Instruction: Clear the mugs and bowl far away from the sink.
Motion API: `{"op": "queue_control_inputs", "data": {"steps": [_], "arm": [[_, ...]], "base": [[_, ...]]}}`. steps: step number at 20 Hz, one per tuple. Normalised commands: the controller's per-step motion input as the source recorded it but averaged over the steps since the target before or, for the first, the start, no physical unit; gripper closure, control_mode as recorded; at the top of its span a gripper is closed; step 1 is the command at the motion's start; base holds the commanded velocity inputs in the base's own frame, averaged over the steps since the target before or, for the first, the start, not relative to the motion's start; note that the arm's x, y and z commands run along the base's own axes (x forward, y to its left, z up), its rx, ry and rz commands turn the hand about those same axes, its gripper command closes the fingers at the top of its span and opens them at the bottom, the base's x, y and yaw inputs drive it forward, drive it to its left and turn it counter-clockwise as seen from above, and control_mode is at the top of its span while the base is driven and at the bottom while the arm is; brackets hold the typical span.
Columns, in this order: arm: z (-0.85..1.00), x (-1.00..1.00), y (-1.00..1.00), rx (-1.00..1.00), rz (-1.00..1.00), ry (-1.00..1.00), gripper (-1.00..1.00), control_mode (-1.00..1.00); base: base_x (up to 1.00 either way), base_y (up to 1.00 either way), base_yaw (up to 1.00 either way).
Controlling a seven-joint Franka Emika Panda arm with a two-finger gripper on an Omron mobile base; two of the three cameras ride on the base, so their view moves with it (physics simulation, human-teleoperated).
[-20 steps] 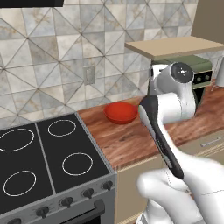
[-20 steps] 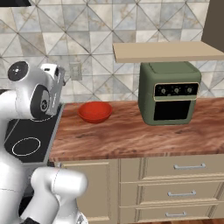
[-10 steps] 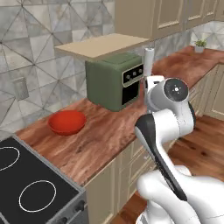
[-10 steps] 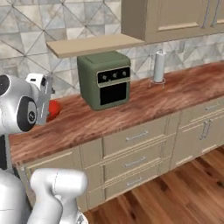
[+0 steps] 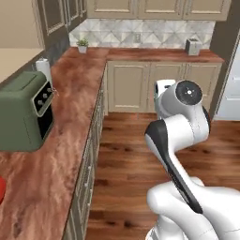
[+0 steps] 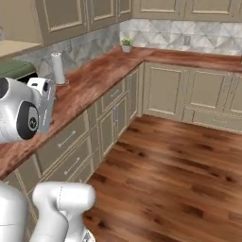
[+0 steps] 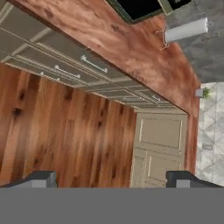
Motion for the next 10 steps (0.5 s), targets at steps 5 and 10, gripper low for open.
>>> {"op": "queue_control_inputs", "data": {"steps": [5,10], "arm": [[0.0,0.0,0.0,0.0,0.0,0.0,-1.0,1.0],[0.0,0.0,0.0,0.0,0.0,0.0,-1.0,1.0]], "base": [[0.0,0.0,-1.0],[0.0,0.0,-1.0]]}}
